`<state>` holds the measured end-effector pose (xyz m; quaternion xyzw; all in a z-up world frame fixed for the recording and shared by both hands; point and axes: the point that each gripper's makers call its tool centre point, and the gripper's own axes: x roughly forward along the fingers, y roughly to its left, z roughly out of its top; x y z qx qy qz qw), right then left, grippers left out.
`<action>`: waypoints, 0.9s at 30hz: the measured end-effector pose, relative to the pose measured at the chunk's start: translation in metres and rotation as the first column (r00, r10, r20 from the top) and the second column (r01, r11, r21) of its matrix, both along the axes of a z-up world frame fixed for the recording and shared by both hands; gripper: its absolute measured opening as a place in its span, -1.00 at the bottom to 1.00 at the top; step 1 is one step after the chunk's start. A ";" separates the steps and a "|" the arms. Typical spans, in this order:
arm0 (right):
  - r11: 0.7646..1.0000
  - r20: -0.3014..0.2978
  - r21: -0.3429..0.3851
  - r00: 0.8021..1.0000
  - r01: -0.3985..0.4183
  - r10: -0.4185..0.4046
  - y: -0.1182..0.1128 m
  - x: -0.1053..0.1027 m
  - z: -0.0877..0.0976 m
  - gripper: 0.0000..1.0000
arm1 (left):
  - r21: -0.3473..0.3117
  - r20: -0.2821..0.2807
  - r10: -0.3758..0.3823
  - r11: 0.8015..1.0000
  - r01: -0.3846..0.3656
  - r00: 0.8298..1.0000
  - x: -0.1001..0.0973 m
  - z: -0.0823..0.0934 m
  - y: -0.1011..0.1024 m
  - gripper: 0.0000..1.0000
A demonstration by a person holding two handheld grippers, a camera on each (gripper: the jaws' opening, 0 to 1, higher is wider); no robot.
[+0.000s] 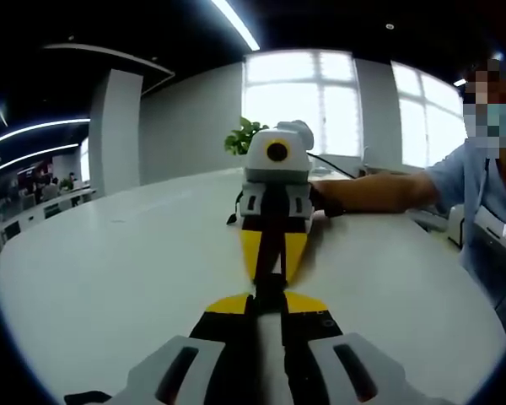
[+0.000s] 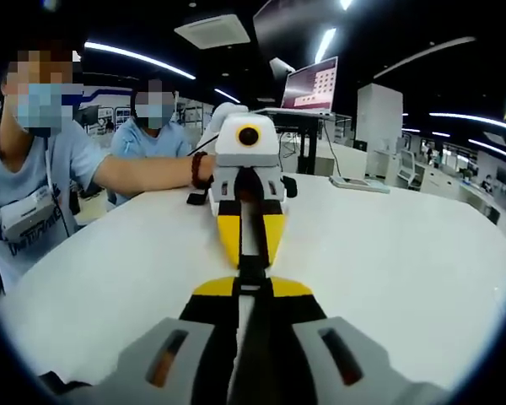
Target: Snap the two parts of the plastic buckle together until the buckle closes and remains connected.
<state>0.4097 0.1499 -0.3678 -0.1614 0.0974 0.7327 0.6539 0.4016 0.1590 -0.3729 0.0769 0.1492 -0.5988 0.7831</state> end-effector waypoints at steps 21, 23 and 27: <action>1.000 -0.007 0.003 1.000 0.006 -0.006 0.000 -0.001 0.002 -0.76 | -0.003 0.005 0.018 1.000 -0.018 1.000 0.002 0.002 -0.001 -0.76; 1.000 -0.008 0.003 1.000 0.008 -0.008 0.001 -0.001 0.001 -0.76 | -0.004 0.007 0.021 1.000 -0.021 1.000 0.002 0.002 -0.001 -0.75; 1.000 -0.009 0.004 1.000 0.006 -0.006 0.001 -0.001 0.001 -0.76 | -0.007 0.006 0.019 1.000 -0.018 1.000 0.001 0.002 -0.002 -0.76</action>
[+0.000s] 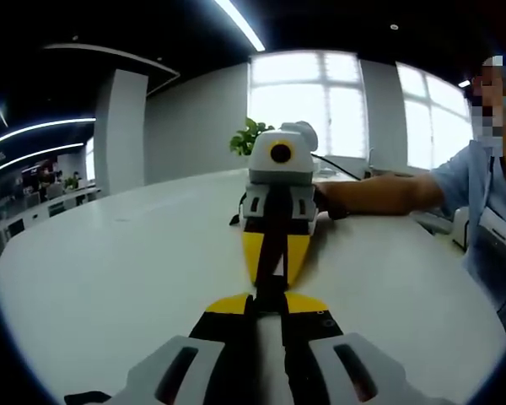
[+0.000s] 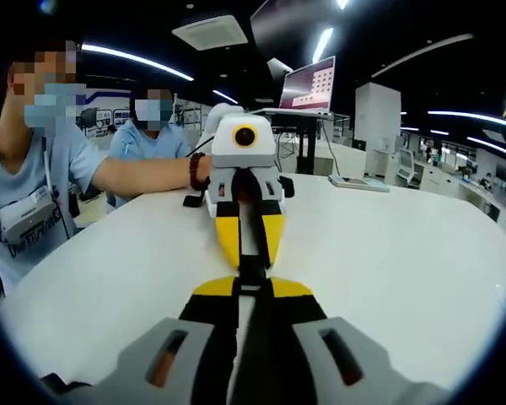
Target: Snap the two parts of the plastic buckle together until the buckle closes and remains connected.
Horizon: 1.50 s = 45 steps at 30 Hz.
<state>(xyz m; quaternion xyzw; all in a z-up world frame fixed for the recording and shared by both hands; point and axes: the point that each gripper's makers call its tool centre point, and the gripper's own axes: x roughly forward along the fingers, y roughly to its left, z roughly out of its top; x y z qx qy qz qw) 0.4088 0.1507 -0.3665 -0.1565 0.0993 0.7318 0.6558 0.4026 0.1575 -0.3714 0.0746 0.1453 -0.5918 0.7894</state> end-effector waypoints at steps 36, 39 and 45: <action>1.000 0.008 0.006 1.000 0.002 -0.002 0.002 -0.001 -0.002 -0.75 | -0.004 -0.001 -0.009 1.000 0.009 1.000 0.004 -0.001 0.001 -0.75; 1.000 0.008 0.003 1.000 0.002 -0.002 0.001 -0.001 -0.002 -0.75 | -0.003 -0.001 -0.009 1.000 0.009 1.000 0.006 -0.001 0.002 -0.75; 1.000 0.004 0.001 1.000 -0.002 0.002 0.000 0.000 -0.002 -0.75 | -0.005 0.001 -0.011 1.000 0.012 1.000 0.002 -0.002 0.000 -0.75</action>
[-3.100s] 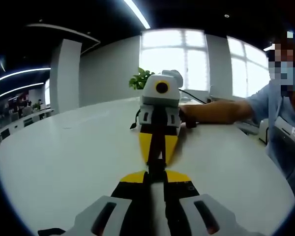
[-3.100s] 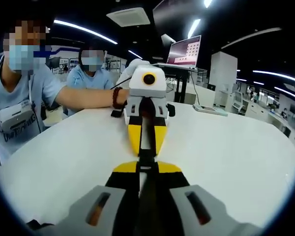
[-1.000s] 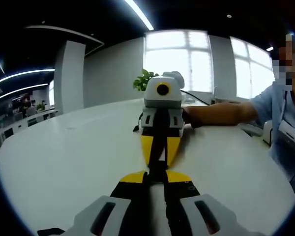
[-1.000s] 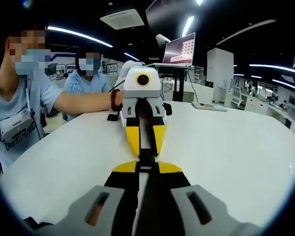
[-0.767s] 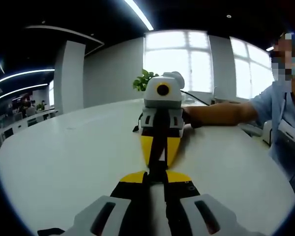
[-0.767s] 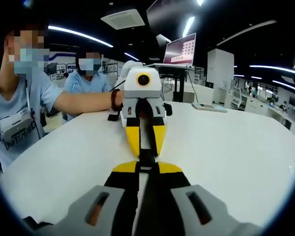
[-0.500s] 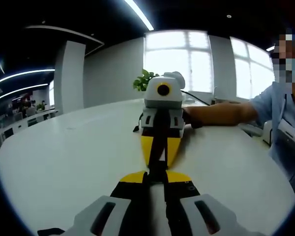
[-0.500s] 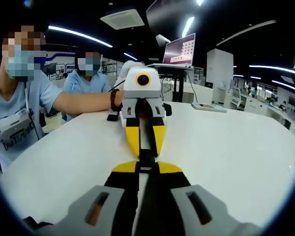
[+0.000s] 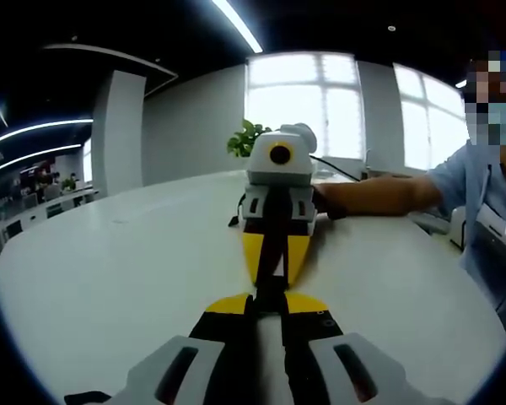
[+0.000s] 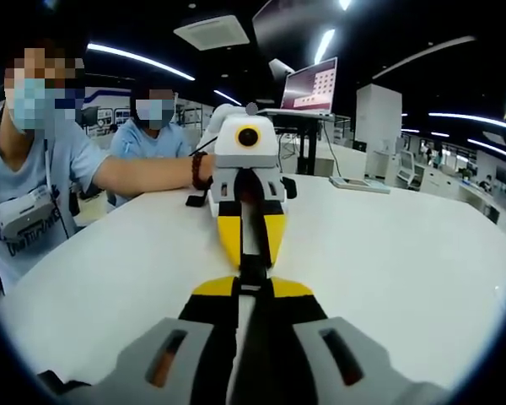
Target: Snap the two parts of the plastic buckle together until the buckle closes and remains connected.
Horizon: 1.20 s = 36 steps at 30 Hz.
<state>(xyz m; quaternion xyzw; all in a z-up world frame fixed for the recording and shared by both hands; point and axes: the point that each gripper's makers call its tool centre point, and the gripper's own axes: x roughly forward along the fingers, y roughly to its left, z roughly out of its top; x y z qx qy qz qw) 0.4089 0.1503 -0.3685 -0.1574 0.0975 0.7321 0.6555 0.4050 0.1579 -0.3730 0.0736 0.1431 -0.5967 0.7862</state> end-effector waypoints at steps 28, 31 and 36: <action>1.000 -0.008 -0.008 1.000 0.012 -0.012 -0.010 -0.012 0.000 -0.77 | -0.001 0.000 0.003 1.000 -0.003 1.000 -0.001 0.002 -0.002 -0.75; 1.000 -0.001 -0.009 1.000 0.008 -0.008 -0.010 -0.015 0.000 -0.77 | -0.001 0.000 0.003 1.000 -0.003 1.000 -0.001 0.002 -0.002 -0.75; 1.000 -0.002 -0.011 1.000 0.009 -0.009 -0.009 -0.018 -0.001 -0.78 | -0.006 0.003 -0.003 1.000 0.003 1.000 0.002 0.003 0.000 -0.75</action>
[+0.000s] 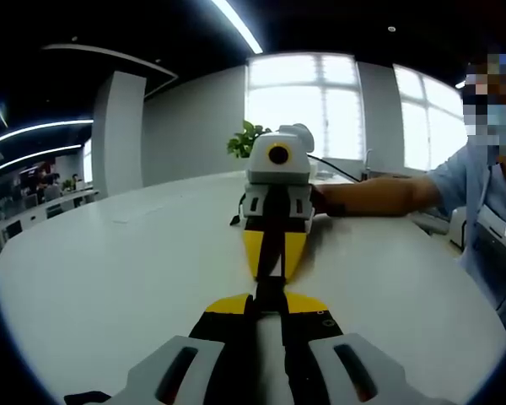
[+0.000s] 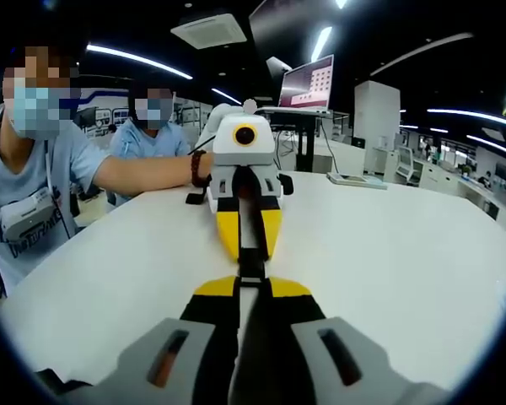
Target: Snap the two parts of the plastic buckle together until the buckle closes and remains connected.
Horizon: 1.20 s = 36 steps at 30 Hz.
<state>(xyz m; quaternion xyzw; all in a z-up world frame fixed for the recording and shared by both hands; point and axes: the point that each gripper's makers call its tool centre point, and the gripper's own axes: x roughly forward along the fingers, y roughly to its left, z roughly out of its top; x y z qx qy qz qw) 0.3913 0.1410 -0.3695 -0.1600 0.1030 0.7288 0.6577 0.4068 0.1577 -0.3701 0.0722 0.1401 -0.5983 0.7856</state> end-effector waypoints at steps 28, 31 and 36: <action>1.000 0.007 0.007 1.000 0.002 -0.002 0.006 0.010 0.000 -0.77 | -0.003 0.003 0.007 1.000 -0.007 1.000 -0.001 -0.002 -0.001 -0.75; 1.000 0.006 0.003 1.000 0.004 -0.004 0.006 0.009 -0.001 -0.77 | -0.003 0.003 0.006 1.000 -0.006 1.000 -0.002 -0.002 -0.001 -0.75; 1.000 0.008 -0.001 1.000 0.005 -0.005 0.006 0.008 -0.001 -0.77 | 0.001 0.003 0.007 1.000 -0.007 1.000 -0.001 -0.002 0.000 -0.74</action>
